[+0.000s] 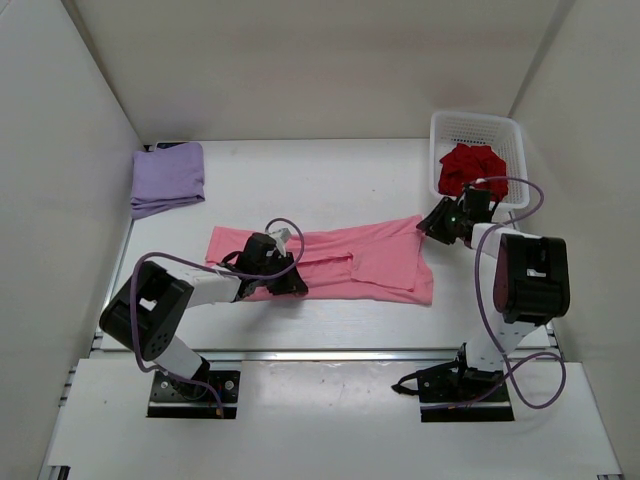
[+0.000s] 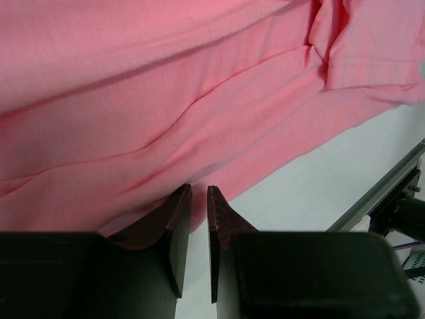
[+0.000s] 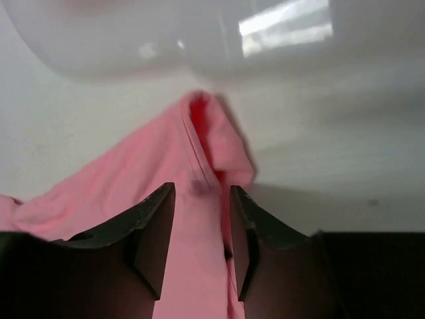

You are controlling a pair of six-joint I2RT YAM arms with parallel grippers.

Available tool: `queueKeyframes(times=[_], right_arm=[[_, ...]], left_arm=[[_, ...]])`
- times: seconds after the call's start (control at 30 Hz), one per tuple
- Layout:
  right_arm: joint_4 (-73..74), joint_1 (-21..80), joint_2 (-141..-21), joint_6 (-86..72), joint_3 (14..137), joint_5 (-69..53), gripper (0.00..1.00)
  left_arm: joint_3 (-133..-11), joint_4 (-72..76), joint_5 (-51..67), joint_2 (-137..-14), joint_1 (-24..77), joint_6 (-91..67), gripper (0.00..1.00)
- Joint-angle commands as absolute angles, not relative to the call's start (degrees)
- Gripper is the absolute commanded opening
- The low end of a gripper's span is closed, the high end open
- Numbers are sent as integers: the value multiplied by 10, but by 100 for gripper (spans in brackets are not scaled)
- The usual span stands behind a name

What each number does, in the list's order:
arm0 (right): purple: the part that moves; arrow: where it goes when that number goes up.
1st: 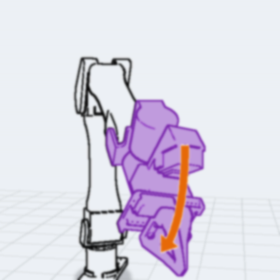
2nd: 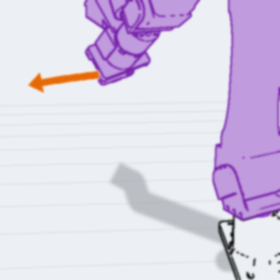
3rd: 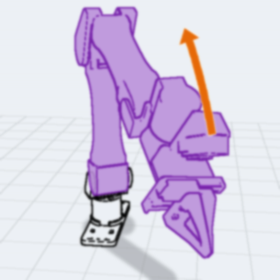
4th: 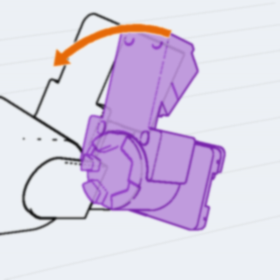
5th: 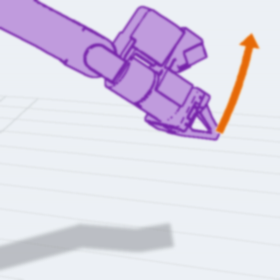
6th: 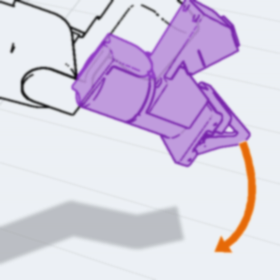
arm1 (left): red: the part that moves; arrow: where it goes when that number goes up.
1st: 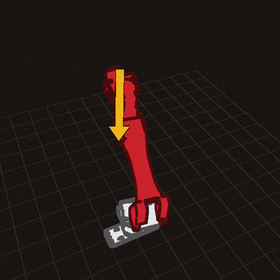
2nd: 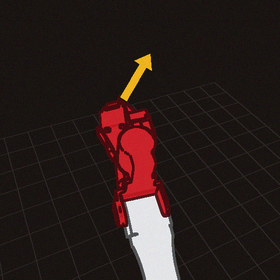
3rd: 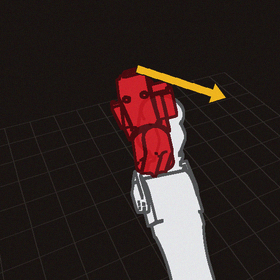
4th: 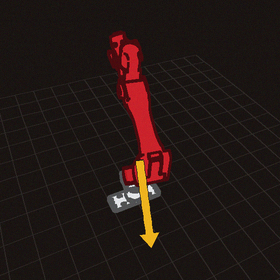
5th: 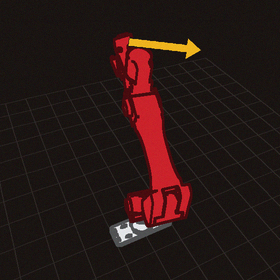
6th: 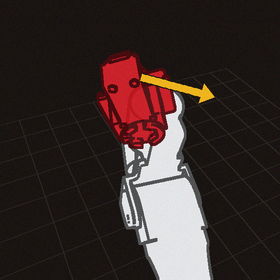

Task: Fold and stack the t-shirts
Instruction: Fold the other side of the tshirt into a rectangle

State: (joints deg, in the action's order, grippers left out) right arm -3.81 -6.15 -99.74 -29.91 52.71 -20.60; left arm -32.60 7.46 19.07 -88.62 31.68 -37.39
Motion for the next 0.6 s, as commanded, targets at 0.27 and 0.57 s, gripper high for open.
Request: queueKeyframes(times=[0.27,0.57], right_arm=[[-20,59,-854,-294,429,-169,0],[37,184,-807,-235,394,-124,18]], left_arm=[[-365,18,176,-784,244,-383,30],[-362,-11,179,-785,75,-393,37]])
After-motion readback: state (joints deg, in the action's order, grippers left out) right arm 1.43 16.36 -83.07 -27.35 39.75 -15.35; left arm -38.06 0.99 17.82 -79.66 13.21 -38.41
